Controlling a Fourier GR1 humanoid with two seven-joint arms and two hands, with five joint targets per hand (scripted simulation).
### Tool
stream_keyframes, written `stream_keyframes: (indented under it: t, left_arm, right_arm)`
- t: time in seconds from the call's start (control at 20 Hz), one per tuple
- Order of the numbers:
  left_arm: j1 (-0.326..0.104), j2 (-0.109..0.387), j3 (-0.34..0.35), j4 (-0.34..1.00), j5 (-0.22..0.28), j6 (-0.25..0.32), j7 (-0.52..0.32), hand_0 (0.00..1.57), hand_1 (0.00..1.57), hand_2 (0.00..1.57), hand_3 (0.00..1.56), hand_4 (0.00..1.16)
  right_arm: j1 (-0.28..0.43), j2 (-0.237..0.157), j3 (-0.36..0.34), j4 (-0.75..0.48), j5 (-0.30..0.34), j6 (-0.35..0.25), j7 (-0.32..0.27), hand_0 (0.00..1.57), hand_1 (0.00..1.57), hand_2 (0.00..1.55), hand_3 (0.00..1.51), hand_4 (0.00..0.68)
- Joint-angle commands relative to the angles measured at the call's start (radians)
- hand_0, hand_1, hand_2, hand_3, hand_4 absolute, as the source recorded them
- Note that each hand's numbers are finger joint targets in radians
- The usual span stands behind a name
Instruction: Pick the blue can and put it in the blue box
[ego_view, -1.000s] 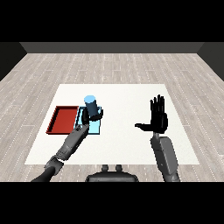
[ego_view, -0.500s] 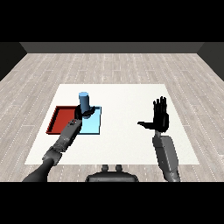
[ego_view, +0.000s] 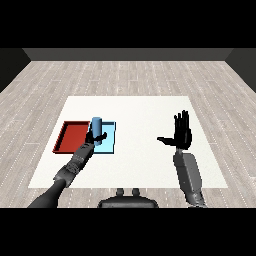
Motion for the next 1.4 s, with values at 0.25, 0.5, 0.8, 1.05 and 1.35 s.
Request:
stream_keyframes:
  t: [0.25, 0.5, 0.8, 1.05, 1.35]
  left_arm:
    - [0.055, 0.023, -0.002, 0.103, -0.029, -0.127, 0.025, 0.98, 0.98, 0.94, 0.0, 0.53]
    - [-0.004, 0.004, -0.073, 0.104, -0.115, -0.005, 0.079, 0.0, 0.0, 0.0, 0.0, 0.0]
    - [0.013, -0.002, 0.046, 0.027, -0.017, 0.134, -0.095, 0.0, 0.0, 0.0, 0.0, 0.0]
    - [0.03, 0.042, 0.12, -0.111, 0.04, 0.133, -0.312, 0.0, 0.0, 0.0, 0.0, 0.0]
    - [0.052, -0.042, 0.146, -0.349, 0.086, -0.096, -0.55, 0.0, 0.0, 0.0, 0.0, 0.0]
  right_arm:
    - [0.007, 0.002, -0.005, 0.036, -0.006, 0.055, -0.036, 0.0, 0.0, 0.0, 0.0, 0.0]
    - [0.004, 0.018, 0.007, -0.004, 0.005, 0.021, -0.01, 0.0, 0.0, 0.0, 0.0, 0.0]
    - [-0.048, 0.015, -0.03, 0.055, -0.04, 0.07, -0.023, 0.0, 0.0, 0.0, 0.0, 0.0]
    - [0.011, 0.043, -0.01, 0.017, -0.038, 0.094, -0.07, 0.0, 0.0, 0.0, 0.0, 0.0]
    - [0.059, 0.032, 0.019, -0.025, -0.019, 0.103, -0.05, 0.0, 0.0, 0.0, 0.0, 0.0]
